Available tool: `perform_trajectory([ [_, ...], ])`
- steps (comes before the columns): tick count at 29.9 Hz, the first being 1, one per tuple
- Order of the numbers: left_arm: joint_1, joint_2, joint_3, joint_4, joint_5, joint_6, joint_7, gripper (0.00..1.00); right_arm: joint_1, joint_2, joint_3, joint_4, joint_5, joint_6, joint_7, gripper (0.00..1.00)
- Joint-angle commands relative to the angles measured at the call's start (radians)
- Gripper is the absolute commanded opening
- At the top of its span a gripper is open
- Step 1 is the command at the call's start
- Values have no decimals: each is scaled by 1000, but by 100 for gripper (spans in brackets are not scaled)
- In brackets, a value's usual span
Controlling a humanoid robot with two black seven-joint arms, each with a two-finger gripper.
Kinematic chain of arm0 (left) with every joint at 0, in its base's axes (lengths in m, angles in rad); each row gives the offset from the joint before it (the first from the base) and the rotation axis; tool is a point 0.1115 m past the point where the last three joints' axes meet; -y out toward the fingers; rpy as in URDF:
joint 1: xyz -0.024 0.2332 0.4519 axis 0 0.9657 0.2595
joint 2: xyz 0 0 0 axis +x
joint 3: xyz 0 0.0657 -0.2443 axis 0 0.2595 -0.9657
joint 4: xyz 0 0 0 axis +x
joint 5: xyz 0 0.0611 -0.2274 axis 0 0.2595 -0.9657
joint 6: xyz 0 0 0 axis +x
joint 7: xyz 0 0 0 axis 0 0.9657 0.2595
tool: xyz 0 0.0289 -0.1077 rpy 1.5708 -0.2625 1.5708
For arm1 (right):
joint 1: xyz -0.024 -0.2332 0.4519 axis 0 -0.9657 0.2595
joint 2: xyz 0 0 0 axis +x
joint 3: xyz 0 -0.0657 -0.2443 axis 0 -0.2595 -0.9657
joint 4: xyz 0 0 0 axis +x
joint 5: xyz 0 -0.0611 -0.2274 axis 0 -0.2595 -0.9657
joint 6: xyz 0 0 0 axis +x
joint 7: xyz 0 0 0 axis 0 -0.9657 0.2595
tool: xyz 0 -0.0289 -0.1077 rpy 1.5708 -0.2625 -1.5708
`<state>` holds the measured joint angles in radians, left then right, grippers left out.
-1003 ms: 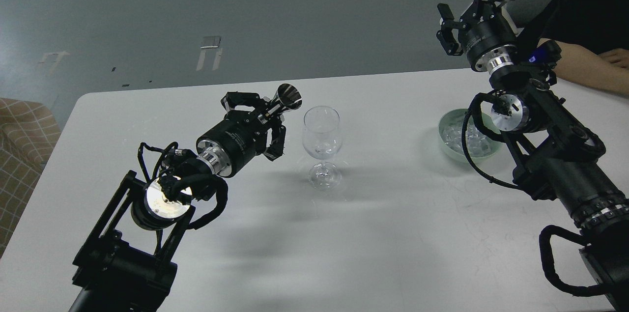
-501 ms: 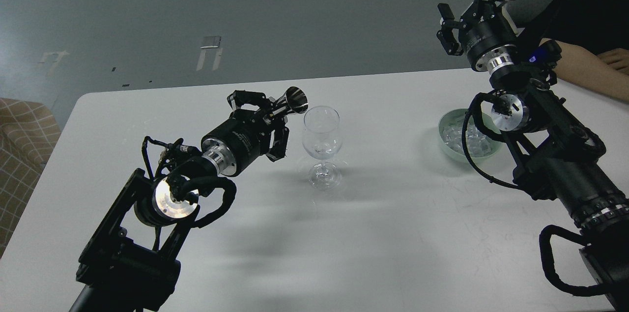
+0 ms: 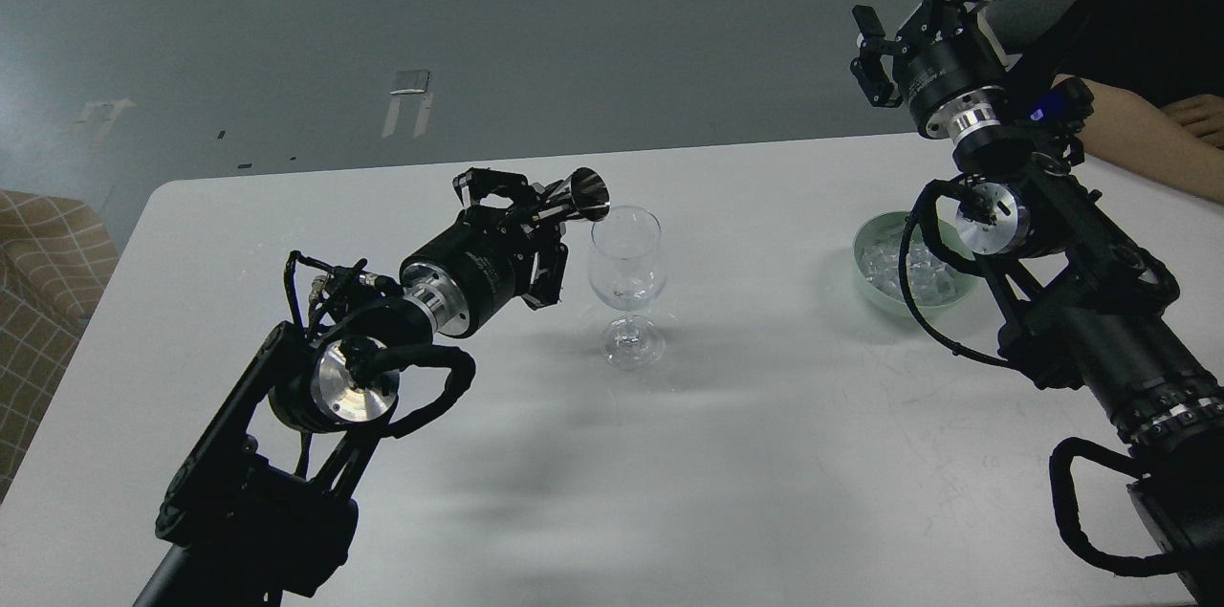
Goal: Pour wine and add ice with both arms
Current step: 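Tilt the jigger over the wine glass with the left gripper to pour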
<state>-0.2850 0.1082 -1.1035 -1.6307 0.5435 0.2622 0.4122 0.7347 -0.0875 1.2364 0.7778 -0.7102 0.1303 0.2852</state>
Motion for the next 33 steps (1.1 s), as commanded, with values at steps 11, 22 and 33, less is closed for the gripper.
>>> perform_trajectory([
  [11, -8, 11, 24, 0, 102, -3, 5, 0, -5, 0, 0, 0, 0, 0, 0, 100],
  [22, -33, 16, 27, -1, 170, -9, 13, 0, -5, 0, 2, 0, 0, -1, 0, 100],
  [33, -45, 67, 83, -37, 236, -9, 19, 0, -3, 2, 0, 0, 0, -5, 0, 100],
])
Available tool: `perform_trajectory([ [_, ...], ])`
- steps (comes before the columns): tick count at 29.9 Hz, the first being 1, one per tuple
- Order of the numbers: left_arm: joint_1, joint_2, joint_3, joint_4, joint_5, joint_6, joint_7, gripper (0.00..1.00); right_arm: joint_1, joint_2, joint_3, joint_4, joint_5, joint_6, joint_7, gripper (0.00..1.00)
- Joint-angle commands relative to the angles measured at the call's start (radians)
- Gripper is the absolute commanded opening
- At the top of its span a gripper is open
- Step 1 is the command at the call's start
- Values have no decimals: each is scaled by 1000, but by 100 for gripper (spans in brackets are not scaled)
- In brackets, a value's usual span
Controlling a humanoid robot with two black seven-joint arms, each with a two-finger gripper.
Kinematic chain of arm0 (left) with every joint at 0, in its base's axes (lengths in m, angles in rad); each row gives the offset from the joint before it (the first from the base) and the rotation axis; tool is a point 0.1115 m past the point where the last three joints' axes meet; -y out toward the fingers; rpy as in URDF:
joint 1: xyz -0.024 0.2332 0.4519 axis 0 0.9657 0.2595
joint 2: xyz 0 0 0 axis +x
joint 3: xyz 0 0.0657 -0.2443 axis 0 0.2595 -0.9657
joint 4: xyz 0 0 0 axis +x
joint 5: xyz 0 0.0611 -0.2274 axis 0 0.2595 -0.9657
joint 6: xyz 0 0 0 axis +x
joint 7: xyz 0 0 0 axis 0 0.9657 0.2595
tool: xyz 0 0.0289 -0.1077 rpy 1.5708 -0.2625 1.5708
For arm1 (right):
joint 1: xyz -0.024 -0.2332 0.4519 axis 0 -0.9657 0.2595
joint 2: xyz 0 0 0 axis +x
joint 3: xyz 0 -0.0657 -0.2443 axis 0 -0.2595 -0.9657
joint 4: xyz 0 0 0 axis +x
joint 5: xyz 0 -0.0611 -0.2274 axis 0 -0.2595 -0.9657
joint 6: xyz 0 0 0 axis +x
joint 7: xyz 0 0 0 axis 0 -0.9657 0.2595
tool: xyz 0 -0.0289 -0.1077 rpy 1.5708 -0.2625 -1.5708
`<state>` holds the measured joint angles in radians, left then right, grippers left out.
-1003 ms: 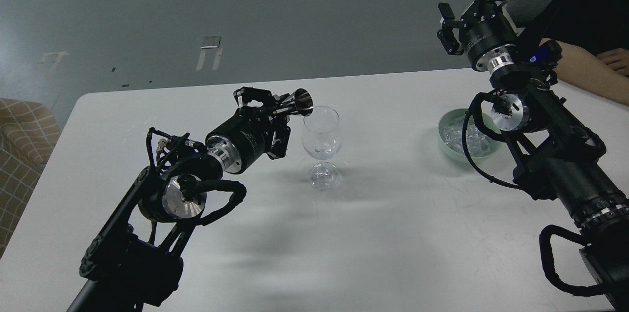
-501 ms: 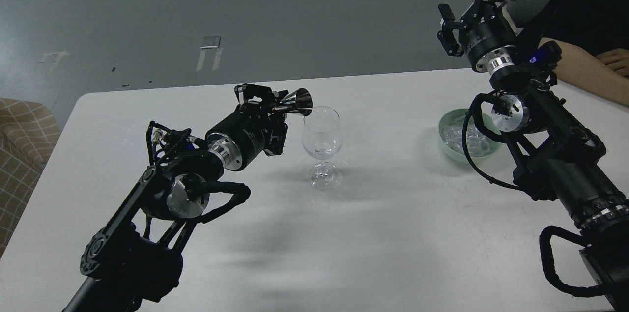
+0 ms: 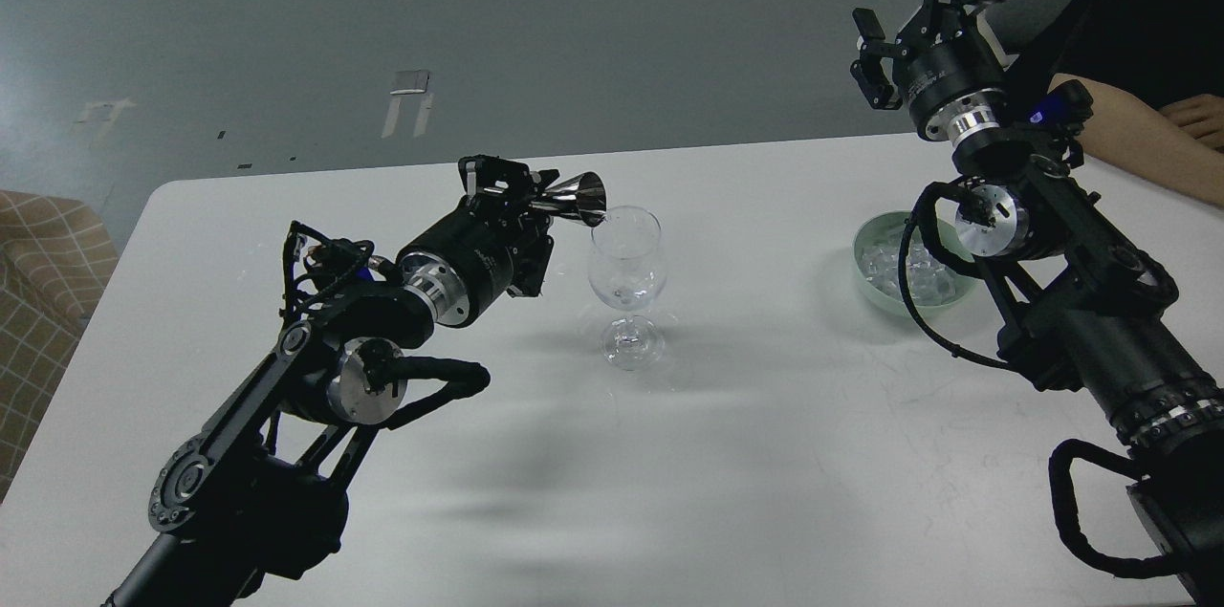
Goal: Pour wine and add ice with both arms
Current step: 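Tilt the jigger over the wine glass with the left gripper to pour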
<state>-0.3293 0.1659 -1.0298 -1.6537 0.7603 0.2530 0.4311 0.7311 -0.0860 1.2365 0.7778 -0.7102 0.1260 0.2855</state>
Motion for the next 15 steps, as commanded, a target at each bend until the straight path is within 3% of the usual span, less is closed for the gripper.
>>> perform_trajectory([
  [1, -1, 12, 10, -18, 21, 0, 0, 0, 1, 0, 0, 0, 0, 0, 0, 100],
  [15, -7, 29, 23, -26, 135, 0, 0, 0, 1, 2, 0, 0, 0, -2, 0, 100],
])
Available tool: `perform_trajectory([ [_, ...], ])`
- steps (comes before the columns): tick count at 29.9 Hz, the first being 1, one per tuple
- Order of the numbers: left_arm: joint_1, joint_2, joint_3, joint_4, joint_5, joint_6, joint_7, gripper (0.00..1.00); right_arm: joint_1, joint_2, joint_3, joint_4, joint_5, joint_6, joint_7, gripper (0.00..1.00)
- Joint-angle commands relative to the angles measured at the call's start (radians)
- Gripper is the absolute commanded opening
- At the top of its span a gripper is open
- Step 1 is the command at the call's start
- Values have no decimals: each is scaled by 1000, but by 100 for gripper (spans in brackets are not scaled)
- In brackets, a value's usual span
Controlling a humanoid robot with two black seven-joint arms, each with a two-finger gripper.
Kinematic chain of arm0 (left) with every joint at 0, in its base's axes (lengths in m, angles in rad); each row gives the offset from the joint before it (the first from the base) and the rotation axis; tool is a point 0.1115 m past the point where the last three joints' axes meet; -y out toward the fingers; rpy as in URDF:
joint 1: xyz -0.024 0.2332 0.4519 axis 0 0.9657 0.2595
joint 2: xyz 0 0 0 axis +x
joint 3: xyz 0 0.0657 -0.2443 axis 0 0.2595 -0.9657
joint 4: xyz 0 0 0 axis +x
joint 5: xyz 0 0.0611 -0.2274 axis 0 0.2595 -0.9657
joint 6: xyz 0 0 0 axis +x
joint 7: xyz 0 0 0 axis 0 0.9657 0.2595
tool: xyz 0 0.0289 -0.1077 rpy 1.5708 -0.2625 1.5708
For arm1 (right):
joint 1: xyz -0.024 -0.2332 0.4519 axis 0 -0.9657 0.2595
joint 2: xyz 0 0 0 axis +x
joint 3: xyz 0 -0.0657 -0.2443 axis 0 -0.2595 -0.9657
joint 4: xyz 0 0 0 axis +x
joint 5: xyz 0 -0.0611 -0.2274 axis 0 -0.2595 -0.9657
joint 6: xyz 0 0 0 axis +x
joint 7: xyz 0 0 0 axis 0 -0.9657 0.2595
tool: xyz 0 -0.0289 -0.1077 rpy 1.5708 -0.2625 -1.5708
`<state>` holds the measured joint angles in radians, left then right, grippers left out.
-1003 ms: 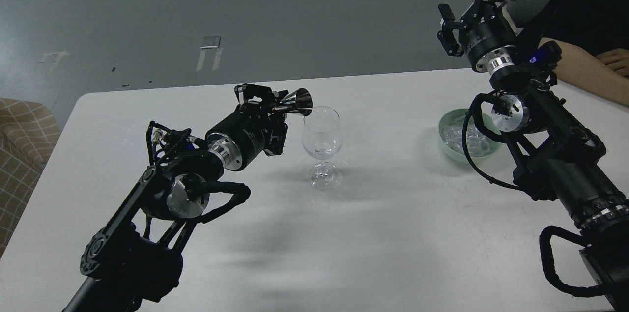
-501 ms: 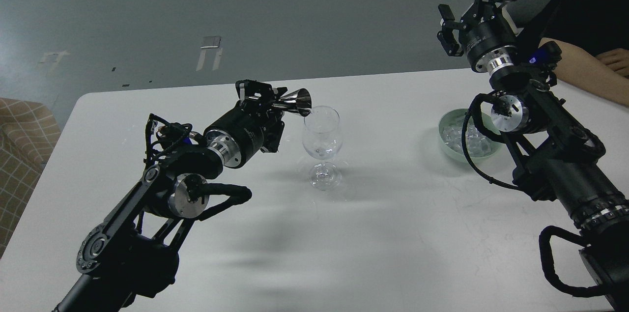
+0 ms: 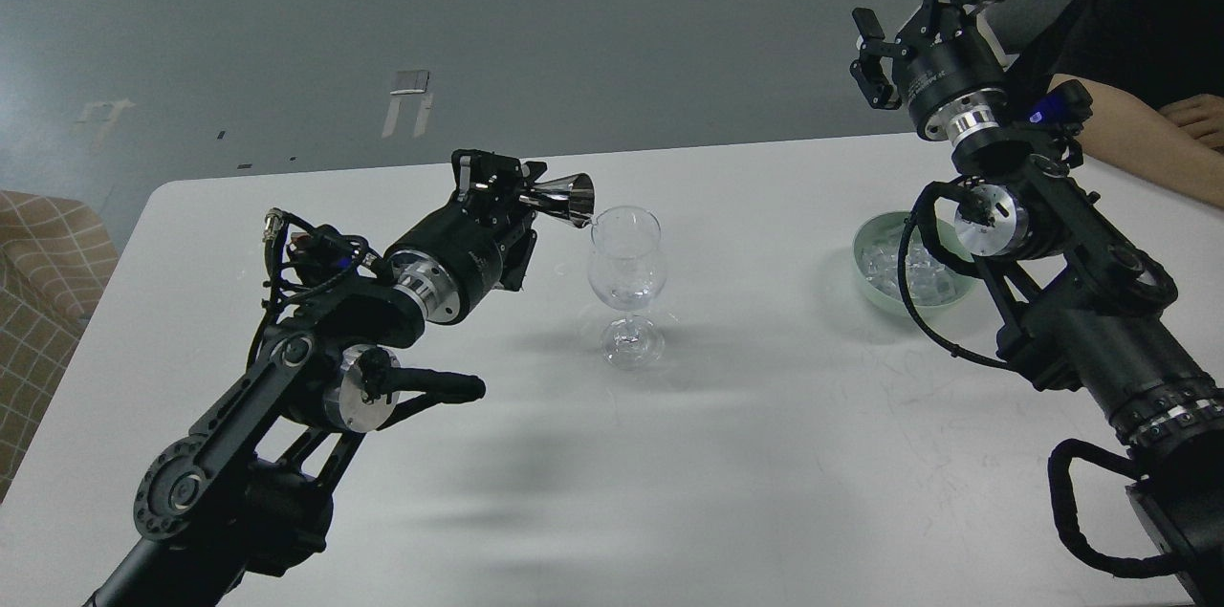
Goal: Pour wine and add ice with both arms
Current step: 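Tilt the jigger over the wine glass with the left gripper to pour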
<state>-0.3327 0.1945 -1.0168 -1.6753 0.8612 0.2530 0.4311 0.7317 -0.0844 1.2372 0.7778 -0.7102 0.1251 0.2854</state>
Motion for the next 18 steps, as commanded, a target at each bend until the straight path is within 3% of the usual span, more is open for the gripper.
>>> perform_trajectory([
  [1, -11, 2, 15, -11, 57, 0, 2, 0, 0, 0, -1, 0, 0, -1, 0, 100],
  [18, -65, 3, 75, -14, 258, 2, 58, 0, 0, 3, -1, 0, 0, -1, 0, 100],
])
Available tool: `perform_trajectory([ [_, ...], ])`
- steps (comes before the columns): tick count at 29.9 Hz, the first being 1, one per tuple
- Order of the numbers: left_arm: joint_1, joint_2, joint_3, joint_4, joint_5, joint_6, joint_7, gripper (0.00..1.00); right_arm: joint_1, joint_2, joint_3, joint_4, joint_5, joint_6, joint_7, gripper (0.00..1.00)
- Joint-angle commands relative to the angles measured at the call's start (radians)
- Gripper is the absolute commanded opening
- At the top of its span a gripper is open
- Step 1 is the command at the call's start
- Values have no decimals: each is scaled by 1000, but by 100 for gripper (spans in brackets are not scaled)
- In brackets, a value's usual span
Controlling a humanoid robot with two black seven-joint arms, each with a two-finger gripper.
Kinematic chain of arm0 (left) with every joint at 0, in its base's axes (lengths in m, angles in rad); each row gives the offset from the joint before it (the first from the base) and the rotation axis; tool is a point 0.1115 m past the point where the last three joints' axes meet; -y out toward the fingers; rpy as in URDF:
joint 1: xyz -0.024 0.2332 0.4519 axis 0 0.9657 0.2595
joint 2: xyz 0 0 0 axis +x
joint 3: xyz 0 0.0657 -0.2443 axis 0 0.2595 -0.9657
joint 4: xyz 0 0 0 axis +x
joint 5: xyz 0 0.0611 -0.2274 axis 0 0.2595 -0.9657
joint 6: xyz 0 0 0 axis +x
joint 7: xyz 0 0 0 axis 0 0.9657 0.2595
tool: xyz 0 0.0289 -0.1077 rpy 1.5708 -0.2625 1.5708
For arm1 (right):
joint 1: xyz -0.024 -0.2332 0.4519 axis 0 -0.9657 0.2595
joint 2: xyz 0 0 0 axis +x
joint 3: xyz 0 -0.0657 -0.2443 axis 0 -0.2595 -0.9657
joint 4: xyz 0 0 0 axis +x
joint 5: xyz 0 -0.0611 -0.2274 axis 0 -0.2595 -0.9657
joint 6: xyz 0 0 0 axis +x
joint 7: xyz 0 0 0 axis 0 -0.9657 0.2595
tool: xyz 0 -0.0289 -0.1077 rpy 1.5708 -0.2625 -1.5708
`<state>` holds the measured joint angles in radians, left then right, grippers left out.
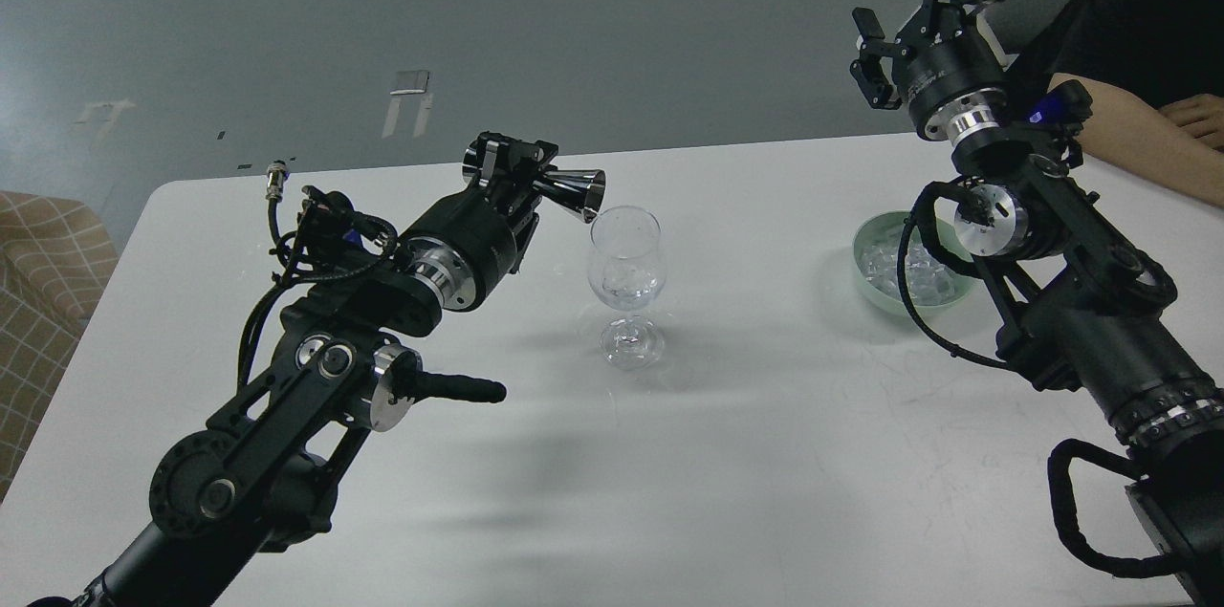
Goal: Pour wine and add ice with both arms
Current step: 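Tilt the jigger over the wine glass with the left gripper to pour, then turn the jigger upright and lower it back to the table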
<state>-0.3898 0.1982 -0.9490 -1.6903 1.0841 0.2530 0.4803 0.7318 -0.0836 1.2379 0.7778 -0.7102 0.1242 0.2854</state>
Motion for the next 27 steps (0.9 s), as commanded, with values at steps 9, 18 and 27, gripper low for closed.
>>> perform_trajectory([
  [9, -33, 6, 47, -2, 212, 2, 8, 0, 1, 2, 0, 0, 0, 0, 0, 100],
  [18, -49, 0, 47, -48, 243, -1, 8, 0, 1, 2, 0, 0, 0, 0, 0, 100],
  [27, -37, -75, -164, -57, -300, 84, 8, 0, 1, 1, -2, 0, 0, 0, 0, 100],
])
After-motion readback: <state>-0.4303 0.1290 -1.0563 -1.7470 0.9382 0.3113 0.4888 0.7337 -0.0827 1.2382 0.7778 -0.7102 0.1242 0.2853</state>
